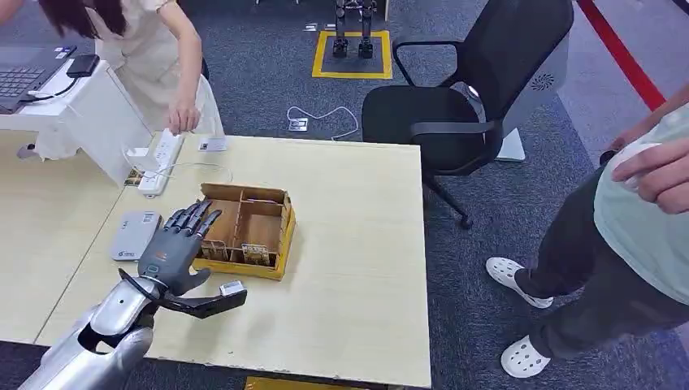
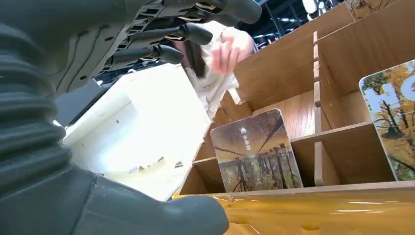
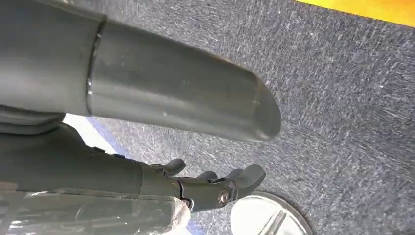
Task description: Pass the card to the sensor for recognition and then transmit it.
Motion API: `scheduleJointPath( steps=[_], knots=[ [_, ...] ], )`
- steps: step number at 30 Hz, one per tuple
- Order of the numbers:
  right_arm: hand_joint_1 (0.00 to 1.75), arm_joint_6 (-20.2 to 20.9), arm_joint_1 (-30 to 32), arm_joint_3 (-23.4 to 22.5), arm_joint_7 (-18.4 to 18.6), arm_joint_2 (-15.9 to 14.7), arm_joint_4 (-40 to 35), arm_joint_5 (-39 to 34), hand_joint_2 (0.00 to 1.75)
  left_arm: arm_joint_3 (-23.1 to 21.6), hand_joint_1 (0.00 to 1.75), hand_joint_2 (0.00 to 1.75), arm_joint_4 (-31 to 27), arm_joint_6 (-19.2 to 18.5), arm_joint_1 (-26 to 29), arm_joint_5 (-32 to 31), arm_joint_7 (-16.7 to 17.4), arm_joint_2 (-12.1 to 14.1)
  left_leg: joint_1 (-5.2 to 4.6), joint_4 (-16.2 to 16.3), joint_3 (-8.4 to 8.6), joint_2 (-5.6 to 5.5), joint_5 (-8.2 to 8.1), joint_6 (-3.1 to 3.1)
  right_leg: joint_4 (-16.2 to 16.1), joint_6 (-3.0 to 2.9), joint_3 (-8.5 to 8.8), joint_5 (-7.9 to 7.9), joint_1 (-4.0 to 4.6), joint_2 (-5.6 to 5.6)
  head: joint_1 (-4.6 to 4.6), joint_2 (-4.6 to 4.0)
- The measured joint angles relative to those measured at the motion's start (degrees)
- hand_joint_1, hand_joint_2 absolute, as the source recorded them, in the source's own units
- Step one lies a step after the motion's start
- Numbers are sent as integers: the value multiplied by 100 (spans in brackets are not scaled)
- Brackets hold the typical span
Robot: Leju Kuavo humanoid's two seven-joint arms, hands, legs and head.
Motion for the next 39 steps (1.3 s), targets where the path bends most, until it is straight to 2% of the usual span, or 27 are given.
scheduleJointPath(
  steps=[12, 14, 15, 17, 21, 26, 28, 29, 31, 32, 36, 39],
  knots=[
    [0, 35, 5, -57, -2, 11, 52, 66, 0, 0, 2, 175, 74, -39, -1, -4, 7, -28, 0, 0, 0, 0, 0, 0, 0, 0, 0, 0, 0, 0, -2, 0],
    [0, 44, 14, -85, 0, 13, 57, 124, 0, 0, 152, 175, 98, -96, 0, 11, 9, -28, 0, 0, 0, 0, 0, 0, 0, 0, 0, 0, 0, 0, -2, 0],
    [0, 53, 17, -98, 4, 15, 57, 157, 0, 0, 154, 175, 107, -135, 0, 35, 7, -26, 0, 0, 0, 0, 0, 0, 0, 0, 0, 0, 0, 0, 0, 0],
    [0, 76, 24, -131, 9, 22, 57, 231, 0, 0, 143, 175, 140, -190, 0, 85, 2, -22, 0, 0, 0, 0, 0, 0, 0, 0, 0, 0, 0, 0, -2, 0],
    [0, 118, 34, -192, 4, 33, 59, 278, 0, 0, 138, 175, 175, -216, 1, 109, 0, -22, 0, 0, 0, 0, 0, 0, 0, 0, 0, 0, 0, 0, -2, 0],
    [0, 151, 51, -277, -17, 63, 74, 352, 0, 0, 141, 175, 186, -245, 4, 155, 0, 4, 0, 0, 0, 0, 0, 0, 0, 0, 0, 0, 0, 0, 0, 0],
    [0, 151, 54, -284, -17, 70, 83, 356, 0, 0, 86, 175, 186, -245, 0, 160, 0, 11, 0, 0, 0, 0, 0, 0, 0, 0, 1, 0, 0, -1, 0, 0],
    [0, 151, 54, -293, -17, 74, 87, 356, 0, 0, 80, 175, 186, -245, 0, 160, 0, 11, -1, 0, 0, 0, 0, 0, 0, 0, 1, 0, 0, -1, -2, 0],
    [0, 153, 56, -317, -17, 83, 96, 358, 0, 0, 56, 175, 186, -247, 3, 168, 0, 11, 0, 0, 0, 0, 0, 0, 0, 0, 1, 0, 0, -1, -2, 0],
    [0, 153, 60, -334, -20, 87, 101, 358, 0, 0, 31, 175, 186, -256, 10, 184, 0, 11, 0, 0, 0, 0, 0, 0, 0, 0, 1, 0, 0, -1, -2, 0],
    [0, 177, 84, -411, -33, 111, 114, 363, 0, 0, 30, 175, 186, -262, 25, 225, 0, 11, 0, 0, 0, -1, 0, 0, 0, 0, 1, 0, 0, -1, -2, 2],
    [0, 190, 93, -444, -55, 120, 118, 393, 0, -2, 37, 175, 186, -275, 31, 265, -2, 11, 0, 0, 0, 0, 0, 0, 0, 0, 1, 0, 0, -1, -2, 0]
  ],
)
